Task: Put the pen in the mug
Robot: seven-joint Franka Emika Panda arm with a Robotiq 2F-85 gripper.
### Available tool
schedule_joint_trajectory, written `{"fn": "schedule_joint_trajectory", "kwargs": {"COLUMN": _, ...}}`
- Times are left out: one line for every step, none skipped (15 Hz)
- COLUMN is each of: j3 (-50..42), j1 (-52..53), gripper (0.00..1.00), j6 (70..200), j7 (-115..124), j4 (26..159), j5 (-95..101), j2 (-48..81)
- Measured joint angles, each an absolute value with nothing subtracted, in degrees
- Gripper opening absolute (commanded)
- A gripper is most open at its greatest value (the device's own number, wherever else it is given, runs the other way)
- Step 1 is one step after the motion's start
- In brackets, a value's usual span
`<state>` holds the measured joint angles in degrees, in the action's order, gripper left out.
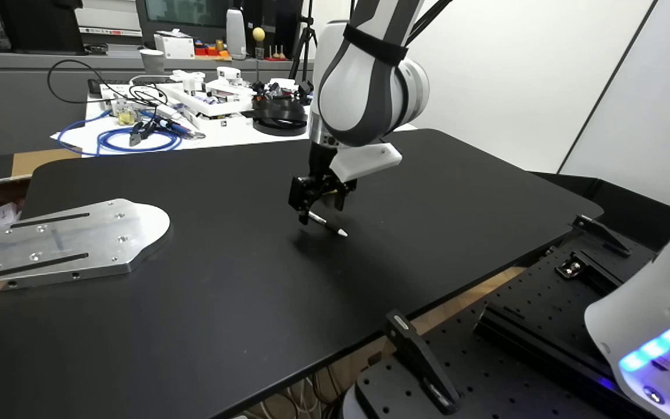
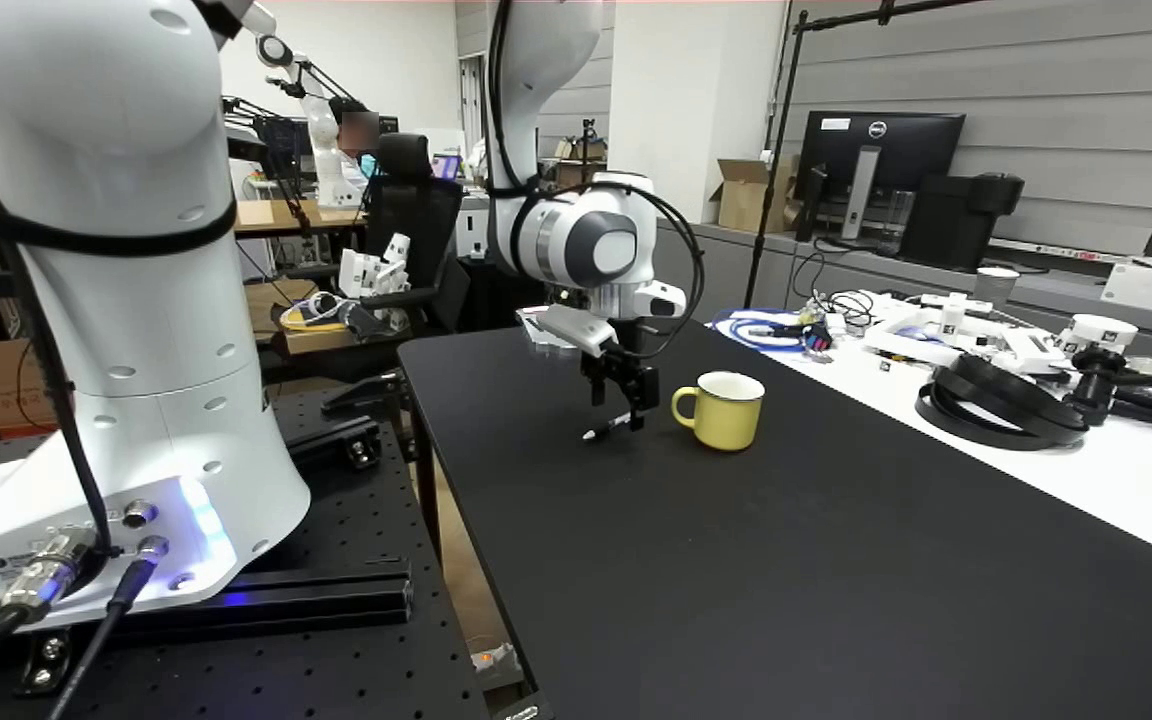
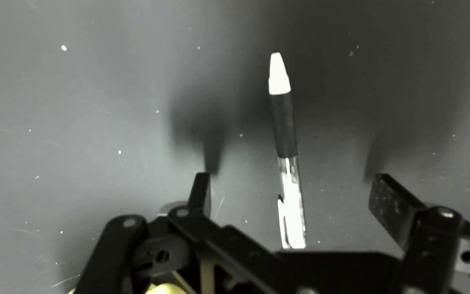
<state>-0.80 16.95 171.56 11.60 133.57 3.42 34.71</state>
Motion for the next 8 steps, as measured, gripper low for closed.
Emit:
{"fn": "schedule_joint_trajectory", "kwargs": {"j3": -0.9, "j1": 17.0, "gripper": 0.68, "j6": 171.8, "j7": 11.6, "j4": 133.6, "j5": 3.4, "j2": 35.0}}
{"fn": "schedule_joint_trajectory", "kwargs": {"j3": -1.0, "j1": 17.1, "gripper": 0.61, "j6": 172.1, "j7": 11.6, "j4": 133.6, "j5": 3.3, "j2": 35.3}}
{"fn": "schedule_joint_trajectory", "kwargs": {"j3": -1.1, "j1": 17.1, "gripper": 0.53, "j6": 172.4, "j7": 11.6, "j4": 133.6, "j5": 3.3, "j2": 35.5}}
{"fn": "schedule_joint_trajectory", "kwargs": {"j3": -1.2, "j1": 17.2, "gripper": 0.46, "j6": 172.5, "j7": 11.6, "j4": 133.6, "j5": 3.3, "j2": 35.8}}
{"fn": "schedule_joint_trajectory", "kwargs": {"j3": -1.3, "j1": 17.2, "gripper": 0.39, "j6": 172.7, "j7": 11.6, "j4": 133.6, "j5": 3.2, "j2": 35.8}}
{"fn": "schedule_joint_trajectory", "kwargs": {"j3": -1.3, "j1": 17.3, "gripper": 0.34, "j6": 172.7, "j7": 11.6, "j4": 133.5, "j5": 3.2, "j2": 35.8}}
{"fn": "schedule_joint_trajectory", "kwargs": {"j3": -1.3, "j1": 17.4, "gripper": 0.28, "j6": 172.7, "j7": 11.6, "j4": 133.5, "j5": 3.1, "j2": 35.7}}
{"fn": "schedule_joint_trajectory", "kwargs": {"j3": -1.4, "j1": 17.4, "gripper": 0.2, "j6": 172.7, "j7": 11.6, "j4": 133.5, "j5": 3.0, "j2": 35.6}}
